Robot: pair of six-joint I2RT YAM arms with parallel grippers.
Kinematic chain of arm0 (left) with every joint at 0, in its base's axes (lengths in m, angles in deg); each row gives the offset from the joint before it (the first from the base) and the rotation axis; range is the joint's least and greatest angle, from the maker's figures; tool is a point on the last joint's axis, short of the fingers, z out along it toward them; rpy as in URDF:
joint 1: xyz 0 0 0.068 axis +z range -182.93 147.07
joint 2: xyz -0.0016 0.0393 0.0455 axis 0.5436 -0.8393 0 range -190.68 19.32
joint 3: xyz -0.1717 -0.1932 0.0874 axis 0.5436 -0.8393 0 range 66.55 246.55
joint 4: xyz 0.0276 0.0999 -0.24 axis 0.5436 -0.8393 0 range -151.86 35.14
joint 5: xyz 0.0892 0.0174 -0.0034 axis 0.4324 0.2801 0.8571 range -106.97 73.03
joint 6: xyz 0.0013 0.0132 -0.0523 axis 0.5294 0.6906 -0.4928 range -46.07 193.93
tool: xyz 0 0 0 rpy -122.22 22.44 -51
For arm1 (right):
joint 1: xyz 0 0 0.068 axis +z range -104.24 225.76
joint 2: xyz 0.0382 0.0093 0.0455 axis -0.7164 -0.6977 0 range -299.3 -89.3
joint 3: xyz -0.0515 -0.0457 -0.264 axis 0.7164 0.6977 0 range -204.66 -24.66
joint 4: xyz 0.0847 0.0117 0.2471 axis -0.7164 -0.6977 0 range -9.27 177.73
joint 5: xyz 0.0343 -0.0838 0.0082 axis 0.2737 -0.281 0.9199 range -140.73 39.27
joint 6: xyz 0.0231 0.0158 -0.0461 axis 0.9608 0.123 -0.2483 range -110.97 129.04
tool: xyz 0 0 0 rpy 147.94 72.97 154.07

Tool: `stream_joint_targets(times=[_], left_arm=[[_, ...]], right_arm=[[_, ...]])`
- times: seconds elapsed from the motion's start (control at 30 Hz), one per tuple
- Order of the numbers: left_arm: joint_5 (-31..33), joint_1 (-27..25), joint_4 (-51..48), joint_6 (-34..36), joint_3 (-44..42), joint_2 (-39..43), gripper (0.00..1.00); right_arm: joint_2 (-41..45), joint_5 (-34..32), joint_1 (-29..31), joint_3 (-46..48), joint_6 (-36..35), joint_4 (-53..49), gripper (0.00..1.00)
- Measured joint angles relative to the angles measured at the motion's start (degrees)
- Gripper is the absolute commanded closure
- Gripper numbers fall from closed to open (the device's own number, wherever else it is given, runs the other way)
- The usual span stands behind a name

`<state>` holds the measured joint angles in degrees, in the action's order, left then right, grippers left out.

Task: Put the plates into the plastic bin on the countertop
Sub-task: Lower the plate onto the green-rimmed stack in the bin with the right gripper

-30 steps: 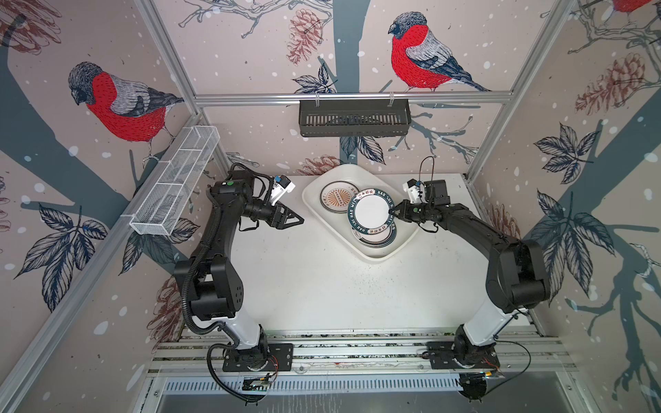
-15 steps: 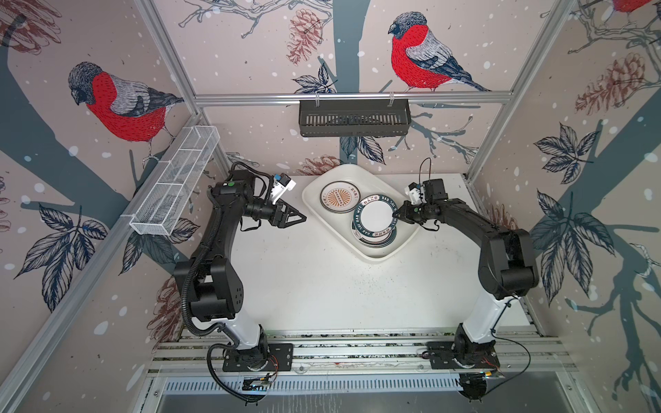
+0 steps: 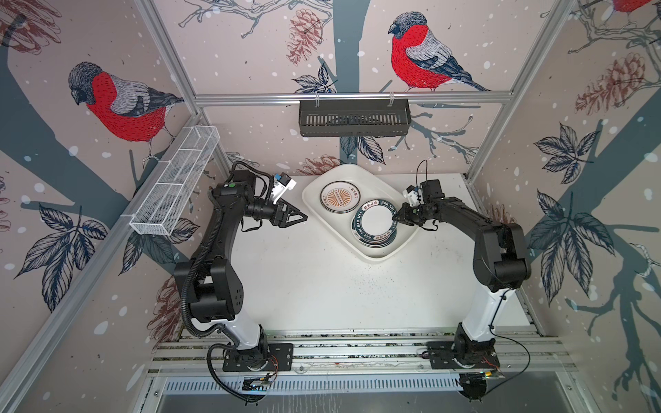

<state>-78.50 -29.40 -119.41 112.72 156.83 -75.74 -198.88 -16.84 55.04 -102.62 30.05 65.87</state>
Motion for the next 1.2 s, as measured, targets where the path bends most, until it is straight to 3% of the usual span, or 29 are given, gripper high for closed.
stream_joint_targets(times=[1.2], left_arm=[[-2.8,-1.8,0.1,-1.0,-0.4,0.2,0.28]], right_arm=[[-4.5,-1.1,-1.7,-3.6,-3.4,-3.6,0.80]])
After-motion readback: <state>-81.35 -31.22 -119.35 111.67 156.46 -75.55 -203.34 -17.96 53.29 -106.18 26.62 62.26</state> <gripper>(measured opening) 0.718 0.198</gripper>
